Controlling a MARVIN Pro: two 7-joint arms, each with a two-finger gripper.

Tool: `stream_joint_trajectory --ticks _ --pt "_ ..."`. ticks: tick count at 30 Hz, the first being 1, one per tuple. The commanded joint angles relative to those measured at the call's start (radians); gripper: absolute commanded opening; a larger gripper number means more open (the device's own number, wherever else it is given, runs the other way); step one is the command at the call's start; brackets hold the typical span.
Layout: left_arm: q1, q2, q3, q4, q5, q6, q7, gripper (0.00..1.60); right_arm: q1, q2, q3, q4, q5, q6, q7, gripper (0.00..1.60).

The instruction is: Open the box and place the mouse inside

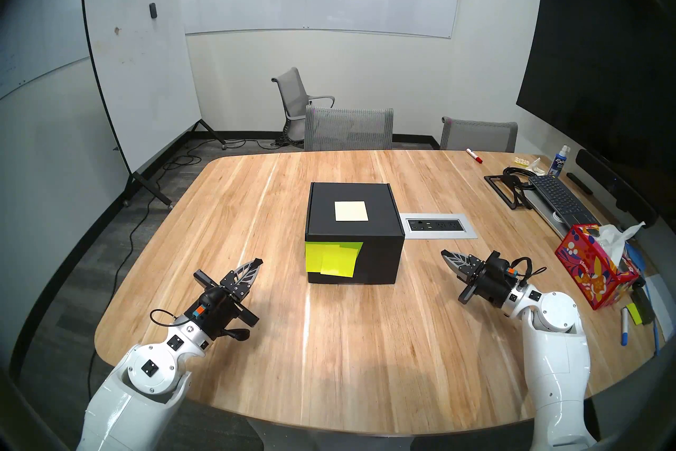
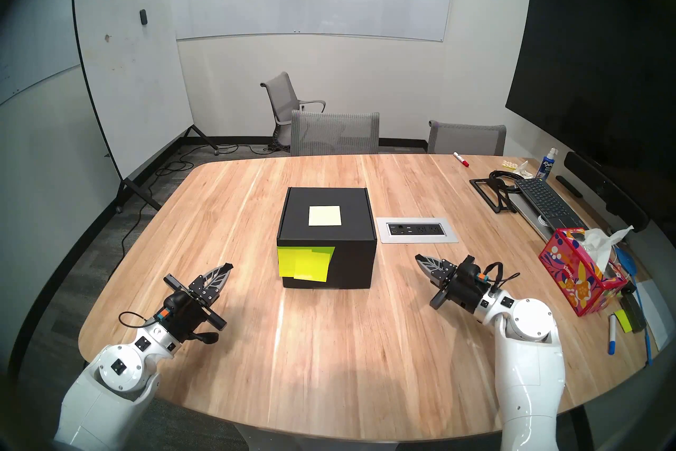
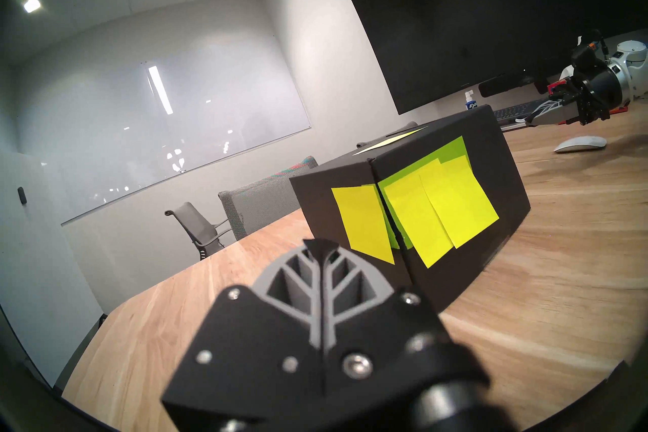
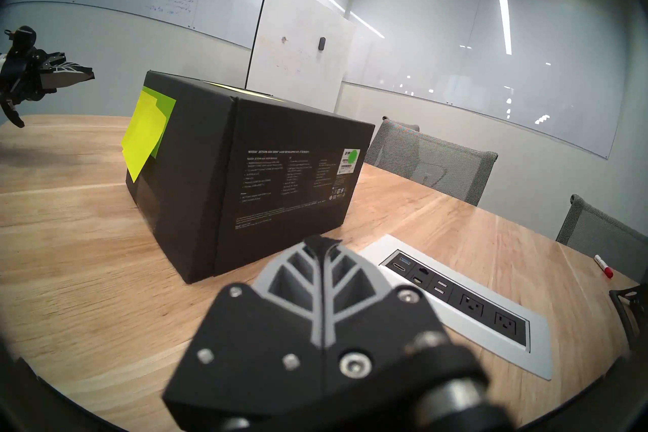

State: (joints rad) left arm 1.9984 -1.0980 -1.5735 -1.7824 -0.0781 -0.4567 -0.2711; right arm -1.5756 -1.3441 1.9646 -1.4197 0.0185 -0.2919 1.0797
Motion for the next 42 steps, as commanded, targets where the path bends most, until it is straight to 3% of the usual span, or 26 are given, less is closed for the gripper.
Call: stream_joint_trajectory --ticks 1,42 --pt "-0.060 0.004 0.001 0.014 0.000 0.005 -0.005 0.00 0.024 0.004 -0.001 -0.006 0.006 0.002 0.000 0.00" --pt "-0.143 0.014 0.040 0.110 0.010 -0.001 -0.088 0.00 0.032 0.006 -0.032 0.015 -0.001 0.004 0.011 0.00"
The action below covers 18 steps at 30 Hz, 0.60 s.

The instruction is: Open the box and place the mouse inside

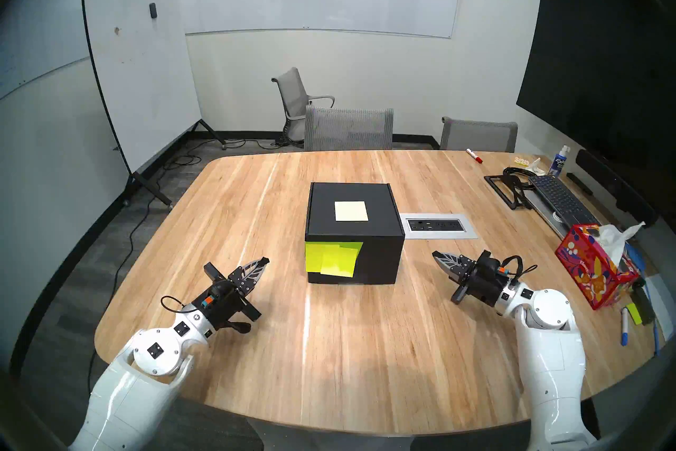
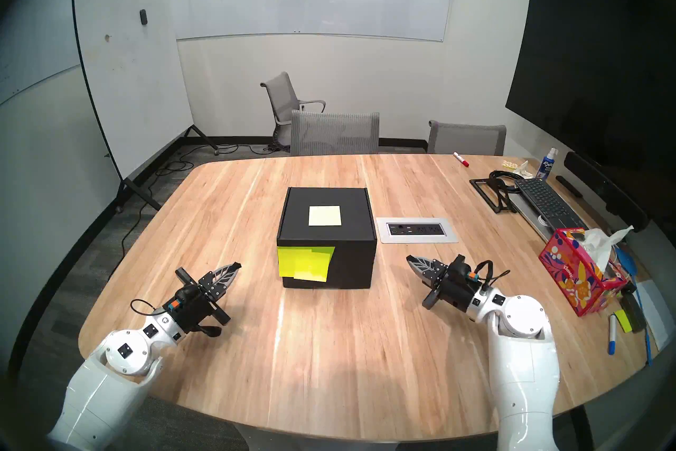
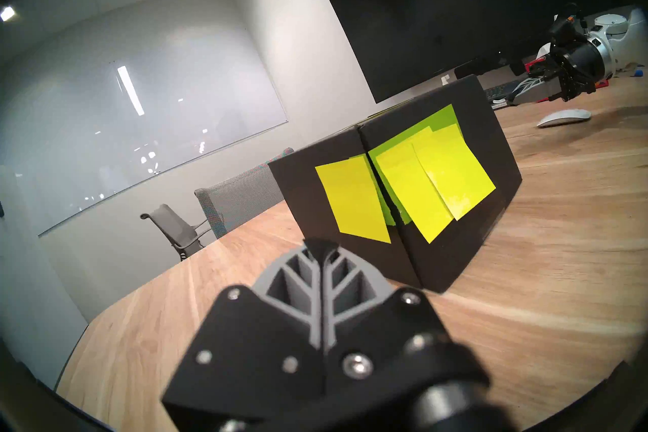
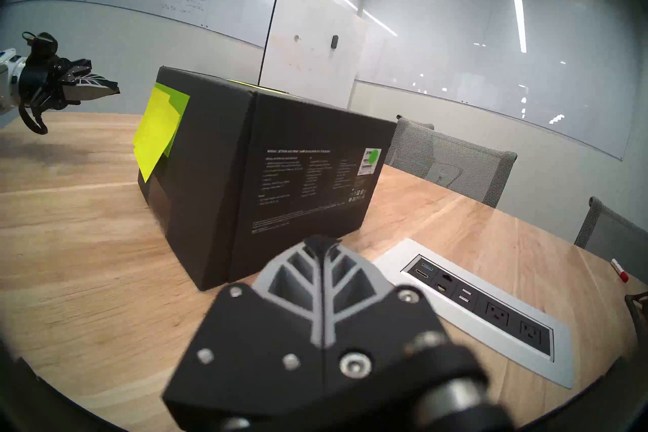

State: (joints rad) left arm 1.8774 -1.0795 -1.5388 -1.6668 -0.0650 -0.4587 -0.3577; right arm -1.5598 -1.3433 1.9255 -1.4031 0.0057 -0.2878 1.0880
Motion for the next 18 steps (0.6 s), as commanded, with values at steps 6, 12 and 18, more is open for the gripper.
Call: stream_joint_trajectory --ticks 6,12,18 --pt "-0.036 -0.007 0.013 0.004 -0.003 0.003 -0.008 0.00 0.022 0.002 -0.001 0.008 0.006 -0.003 0.005 0.00" --pt "-0.038 -0.005 0.015 0.014 -0.006 0.001 -0.013 0.00 0.017 -0.002 -0.005 0.005 0.004 -0.002 0.007 0.00" --pt "-0.037 0.002 0.015 0.012 -0.004 0.003 -0.021 0.00 0.012 -0.003 -0.006 0.000 0.004 -0.002 0.007 0.00"
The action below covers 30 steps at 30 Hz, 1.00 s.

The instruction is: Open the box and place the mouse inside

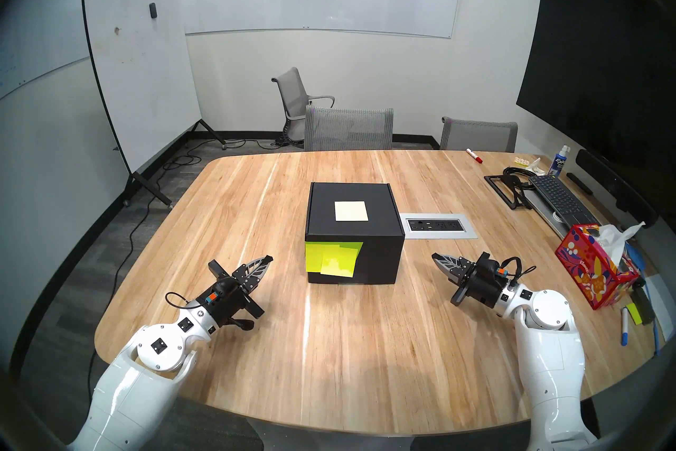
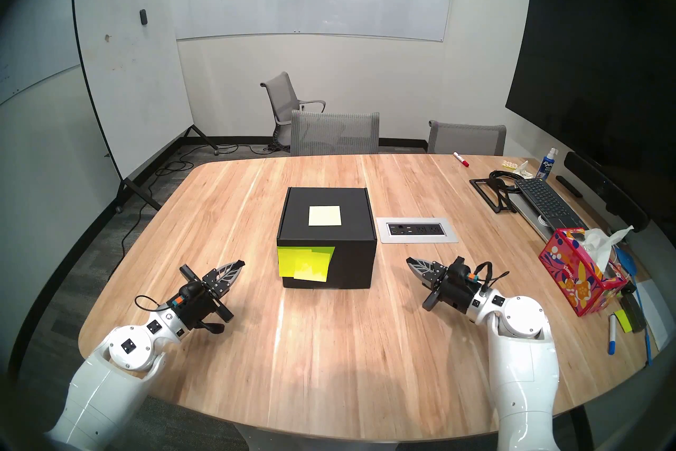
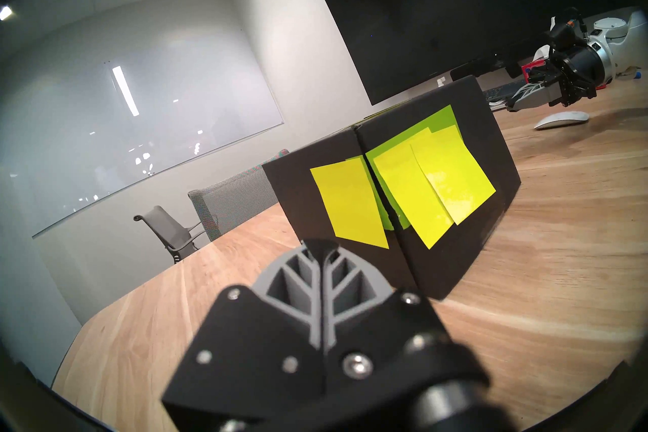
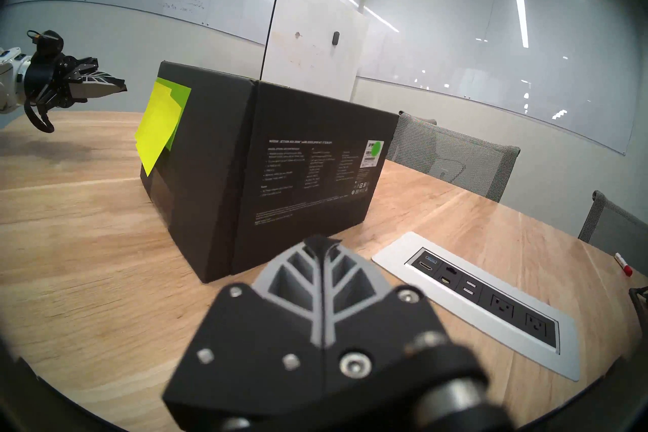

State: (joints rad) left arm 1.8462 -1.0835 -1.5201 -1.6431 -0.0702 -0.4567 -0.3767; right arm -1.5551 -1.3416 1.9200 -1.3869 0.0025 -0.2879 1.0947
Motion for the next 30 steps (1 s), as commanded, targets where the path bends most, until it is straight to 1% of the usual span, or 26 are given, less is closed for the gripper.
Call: stream_joint_trajectory --ticks 1,5,20,30 --pt "-0.007 0.007 -0.002 -0.009 0.003 0.000 -0.005 0.00 0.006 -0.005 0.000 -0.016 0.008 -0.003 0.001 0.00" --pt "-0.014 0.006 0.002 0.000 0.008 -0.002 -0.009 0.00 0.004 -0.006 0.000 -0.018 0.009 -0.003 0.002 0.00" --pt "-0.085 -0.010 0.036 0.048 0.030 0.008 -0.023 0.00 0.000 -0.009 0.006 -0.019 0.007 -0.005 0.002 0.00" --pt "-0.105 -0.008 0.045 0.070 0.031 0.004 -0.037 0.00 -0.003 -0.012 0.013 -0.020 0.006 -0.008 0.006 0.00"
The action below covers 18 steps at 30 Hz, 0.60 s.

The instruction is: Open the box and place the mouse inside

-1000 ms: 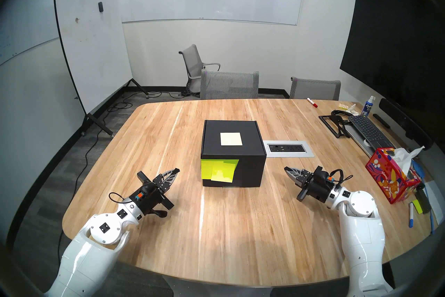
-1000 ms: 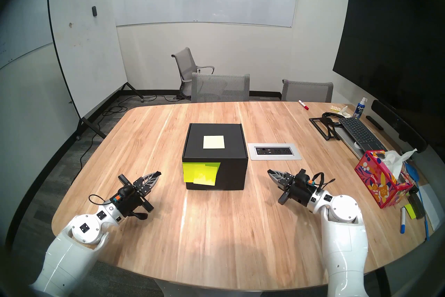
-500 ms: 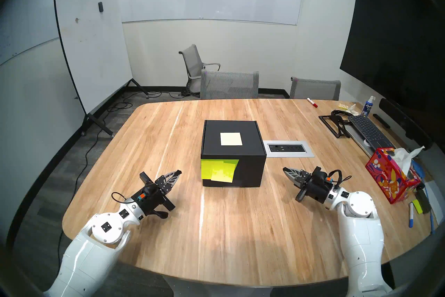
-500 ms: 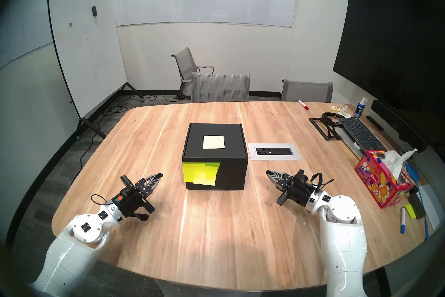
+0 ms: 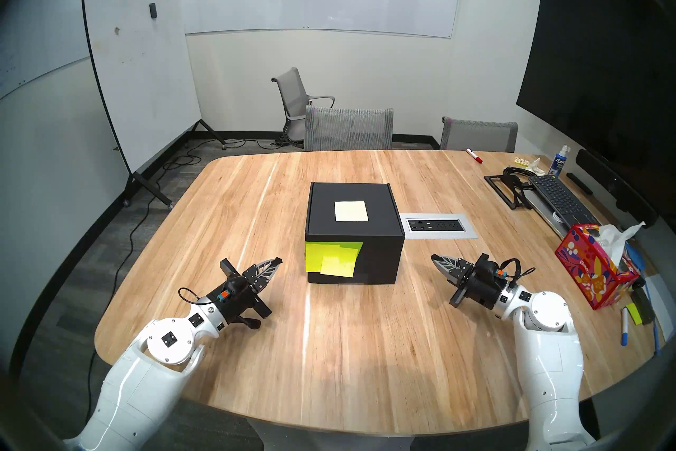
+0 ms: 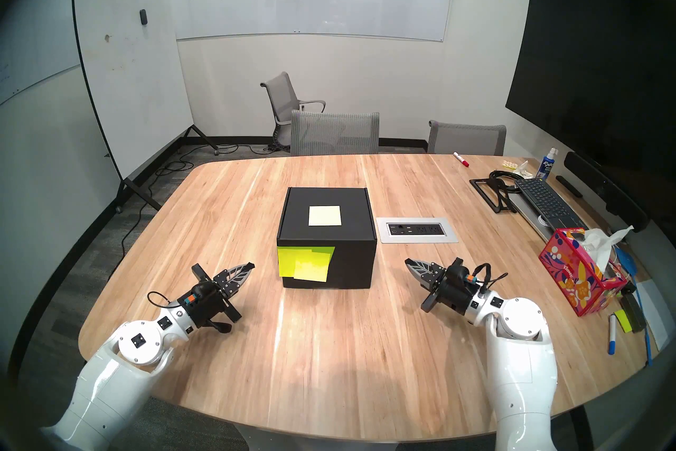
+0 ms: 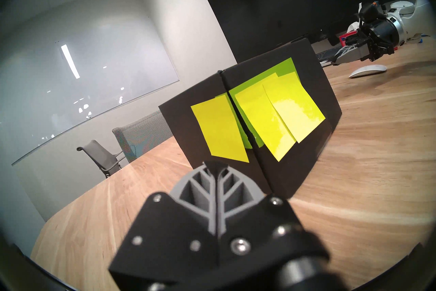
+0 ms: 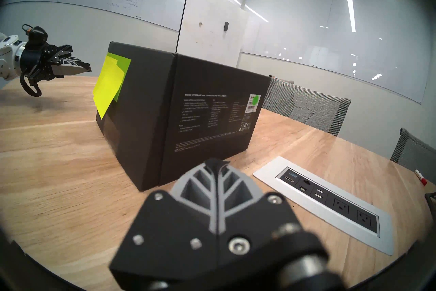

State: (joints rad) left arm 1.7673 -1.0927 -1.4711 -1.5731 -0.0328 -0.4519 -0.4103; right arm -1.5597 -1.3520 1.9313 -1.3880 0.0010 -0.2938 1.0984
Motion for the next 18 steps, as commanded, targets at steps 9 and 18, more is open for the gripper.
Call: stream_joint_trajectory --ticks 9,18 --pt "-0.041 0.002 0.004 0.018 -0.006 0.000 -0.024 0.00 0.000 -0.005 0.004 -0.026 0.006 0.000 0.009 0.00" --pt "-0.058 -0.009 0.013 0.028 -0.001 0.004 -0.032 0.00 -0.002 -0.011 0.004 -0.027 0.003 0.002 0.019 0.00"
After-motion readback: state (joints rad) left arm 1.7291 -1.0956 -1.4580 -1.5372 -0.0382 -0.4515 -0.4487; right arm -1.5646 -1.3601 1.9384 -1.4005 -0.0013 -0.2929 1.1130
